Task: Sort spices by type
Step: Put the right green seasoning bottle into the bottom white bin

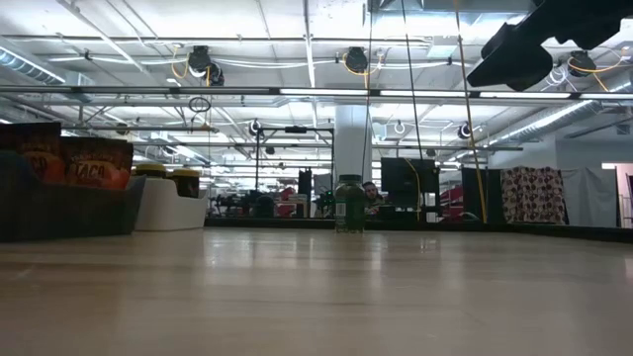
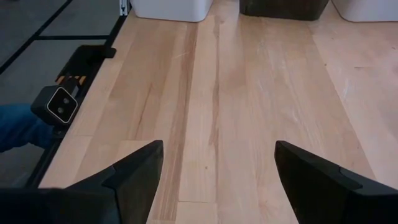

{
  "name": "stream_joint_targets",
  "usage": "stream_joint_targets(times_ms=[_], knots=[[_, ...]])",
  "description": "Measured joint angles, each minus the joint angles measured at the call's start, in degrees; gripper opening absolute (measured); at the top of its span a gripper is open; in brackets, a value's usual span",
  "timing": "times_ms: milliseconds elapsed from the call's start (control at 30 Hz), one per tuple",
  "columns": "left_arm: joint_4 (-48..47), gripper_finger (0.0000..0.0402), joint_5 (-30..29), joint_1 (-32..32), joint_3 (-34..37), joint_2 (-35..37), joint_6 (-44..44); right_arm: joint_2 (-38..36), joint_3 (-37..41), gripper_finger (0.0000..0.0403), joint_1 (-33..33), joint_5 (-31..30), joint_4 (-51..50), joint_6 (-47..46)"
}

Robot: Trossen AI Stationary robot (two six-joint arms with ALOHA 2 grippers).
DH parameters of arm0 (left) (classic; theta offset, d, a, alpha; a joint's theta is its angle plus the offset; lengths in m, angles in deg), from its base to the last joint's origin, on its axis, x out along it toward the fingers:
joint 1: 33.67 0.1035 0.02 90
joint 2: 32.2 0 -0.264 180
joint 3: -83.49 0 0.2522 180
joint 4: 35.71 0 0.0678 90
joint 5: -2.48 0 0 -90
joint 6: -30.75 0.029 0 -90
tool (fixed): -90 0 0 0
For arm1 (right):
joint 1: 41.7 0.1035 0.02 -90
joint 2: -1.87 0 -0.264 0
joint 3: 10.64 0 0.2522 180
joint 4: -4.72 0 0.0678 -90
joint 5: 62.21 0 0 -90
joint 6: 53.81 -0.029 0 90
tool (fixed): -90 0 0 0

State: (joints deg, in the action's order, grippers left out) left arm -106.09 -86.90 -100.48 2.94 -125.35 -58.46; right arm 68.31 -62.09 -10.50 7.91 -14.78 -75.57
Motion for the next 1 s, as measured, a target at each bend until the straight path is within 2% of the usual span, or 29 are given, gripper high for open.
stream_joint_targets(times_ms=[533,733,1000], knots=[[0.88,0.0329,1.13,0.04,0.0,-5.39,3.52,0.0,0.0,0.029,0.0,0.24,0.0,-0.04],[1.24,0.0329,5.06,0.09,0.0,-8.04,6.86,0.0,0.0,0.029,0.0,0.24,0.37,-0.04],[-0.44,0.0329,5.19,0.04,-0.17,-9.66,7.17,0.0,0.0,0.029,0.02,0.24,0.39,-0.04]])
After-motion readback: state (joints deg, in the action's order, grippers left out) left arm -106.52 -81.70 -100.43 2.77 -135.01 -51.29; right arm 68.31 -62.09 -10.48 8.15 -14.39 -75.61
